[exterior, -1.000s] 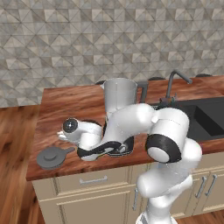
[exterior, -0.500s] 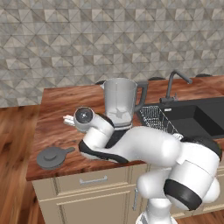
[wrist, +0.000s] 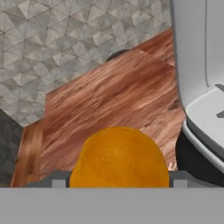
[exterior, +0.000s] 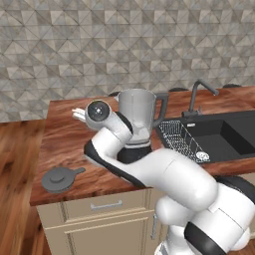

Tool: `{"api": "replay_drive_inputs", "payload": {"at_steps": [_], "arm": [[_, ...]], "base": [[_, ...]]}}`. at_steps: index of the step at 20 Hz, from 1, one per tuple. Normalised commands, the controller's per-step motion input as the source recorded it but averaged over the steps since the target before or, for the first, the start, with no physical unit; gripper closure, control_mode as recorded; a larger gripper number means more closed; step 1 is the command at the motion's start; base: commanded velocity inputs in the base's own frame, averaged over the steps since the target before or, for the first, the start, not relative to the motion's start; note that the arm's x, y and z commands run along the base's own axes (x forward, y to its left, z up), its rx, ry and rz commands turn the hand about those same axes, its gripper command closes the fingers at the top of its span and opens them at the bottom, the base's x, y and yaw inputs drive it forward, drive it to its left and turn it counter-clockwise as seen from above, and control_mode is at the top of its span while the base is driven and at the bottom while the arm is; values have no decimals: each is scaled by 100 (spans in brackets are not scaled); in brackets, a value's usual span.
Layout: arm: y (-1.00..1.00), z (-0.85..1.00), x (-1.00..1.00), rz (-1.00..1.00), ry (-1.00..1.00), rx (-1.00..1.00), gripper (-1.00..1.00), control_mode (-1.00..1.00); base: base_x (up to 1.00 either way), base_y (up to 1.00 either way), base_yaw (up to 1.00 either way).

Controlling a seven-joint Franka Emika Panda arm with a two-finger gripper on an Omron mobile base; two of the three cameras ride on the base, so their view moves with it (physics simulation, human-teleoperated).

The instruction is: Open the blender lid, put the orange in the blender, close the lid, and start the blender.

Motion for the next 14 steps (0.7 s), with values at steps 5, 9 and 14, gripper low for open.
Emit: {"api": "replay_drive_inputs", "payload": {"at_steps": [5,9,14], "arm": [[0,100,-5,-6,-3,0,100,-100],[0,100,0,-7,0,0,100,-100],[-26,78,0,-5,-1,0,100,-100]], "base": [[0,0,0],[0,0,0],[0,0,0]]}}
